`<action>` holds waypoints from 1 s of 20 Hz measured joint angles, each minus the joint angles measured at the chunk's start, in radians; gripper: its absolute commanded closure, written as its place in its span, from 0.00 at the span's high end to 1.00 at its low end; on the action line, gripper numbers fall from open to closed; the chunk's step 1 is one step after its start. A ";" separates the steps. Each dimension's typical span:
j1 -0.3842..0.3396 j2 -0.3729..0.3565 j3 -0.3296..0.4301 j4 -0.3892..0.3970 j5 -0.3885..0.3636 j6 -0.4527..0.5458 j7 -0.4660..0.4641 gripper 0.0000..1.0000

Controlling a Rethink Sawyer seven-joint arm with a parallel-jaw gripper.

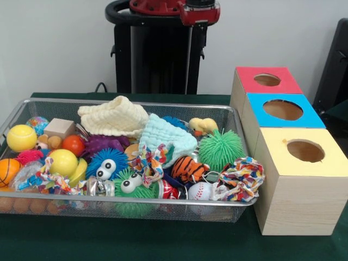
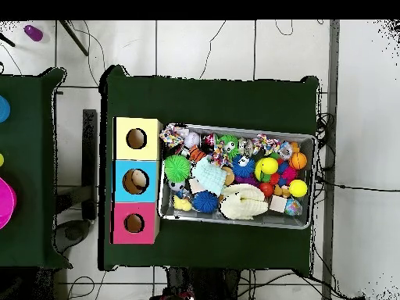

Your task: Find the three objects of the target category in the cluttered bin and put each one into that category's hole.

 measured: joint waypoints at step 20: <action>0.129 0.312 -0.109 -0.084 0.009 -0.221 0.000 0.00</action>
